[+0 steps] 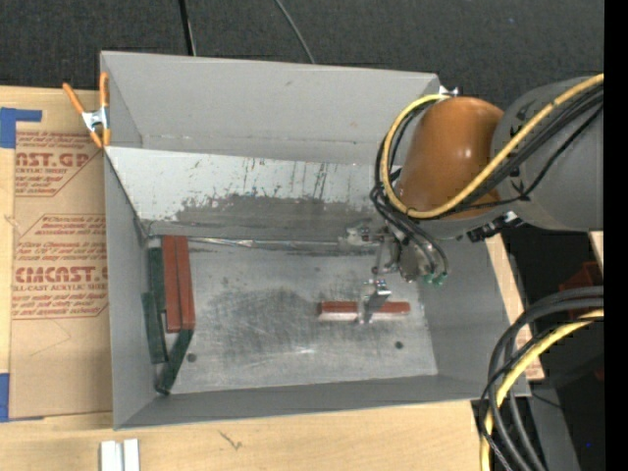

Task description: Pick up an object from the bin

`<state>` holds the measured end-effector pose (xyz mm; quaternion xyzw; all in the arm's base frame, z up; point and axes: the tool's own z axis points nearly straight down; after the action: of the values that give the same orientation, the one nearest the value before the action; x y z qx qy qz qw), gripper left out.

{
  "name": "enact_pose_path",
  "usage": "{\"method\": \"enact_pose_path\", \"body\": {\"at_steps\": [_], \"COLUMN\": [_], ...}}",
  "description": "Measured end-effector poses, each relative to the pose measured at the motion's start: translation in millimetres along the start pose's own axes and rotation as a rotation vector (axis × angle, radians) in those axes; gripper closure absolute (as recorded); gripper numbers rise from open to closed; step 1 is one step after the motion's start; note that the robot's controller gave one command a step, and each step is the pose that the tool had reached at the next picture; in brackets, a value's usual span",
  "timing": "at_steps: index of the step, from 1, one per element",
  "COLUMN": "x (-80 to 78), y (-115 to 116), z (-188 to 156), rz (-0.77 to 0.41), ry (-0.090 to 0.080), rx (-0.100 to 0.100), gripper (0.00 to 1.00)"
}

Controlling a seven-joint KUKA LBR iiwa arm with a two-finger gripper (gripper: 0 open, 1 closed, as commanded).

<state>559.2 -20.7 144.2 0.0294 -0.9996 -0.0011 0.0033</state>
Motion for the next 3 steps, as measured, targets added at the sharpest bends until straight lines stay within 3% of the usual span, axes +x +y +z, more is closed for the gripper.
{"method": "enact_pose_path", "body": {"at_steps": [1, 2, 3], "x": [-2.1, 22.7, 22.7], "y": [0, -5, -5], "z": [-5, 72, 72], "rz": [0.0, 0.061, 0.06], "ry": [-0.008, 0.0, 0.0], "rx": [0.001, 0.001, 0.001], "gripper": [0.0, 1.0, 1.0]}}
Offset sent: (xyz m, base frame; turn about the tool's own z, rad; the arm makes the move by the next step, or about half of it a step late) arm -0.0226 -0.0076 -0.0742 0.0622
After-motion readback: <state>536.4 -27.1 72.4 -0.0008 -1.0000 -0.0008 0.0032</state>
